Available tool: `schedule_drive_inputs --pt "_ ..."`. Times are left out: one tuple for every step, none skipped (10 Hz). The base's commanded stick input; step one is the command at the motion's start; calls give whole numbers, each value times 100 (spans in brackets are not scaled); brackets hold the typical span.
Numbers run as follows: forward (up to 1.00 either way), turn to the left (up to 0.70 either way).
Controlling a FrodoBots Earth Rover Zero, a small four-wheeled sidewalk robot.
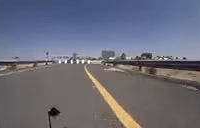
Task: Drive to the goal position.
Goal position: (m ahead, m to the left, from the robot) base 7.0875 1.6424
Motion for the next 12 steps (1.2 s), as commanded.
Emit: schedule_drive_inputs --pt "70 0" --pt "70 0" --pt "70 0" --pt "70 0" --pt "70 0" --pt "70 0" --pt "70 0" --pt "70 0" --pt "70 0" --pt "70 0" --pt "70 0" --pt "70 0"
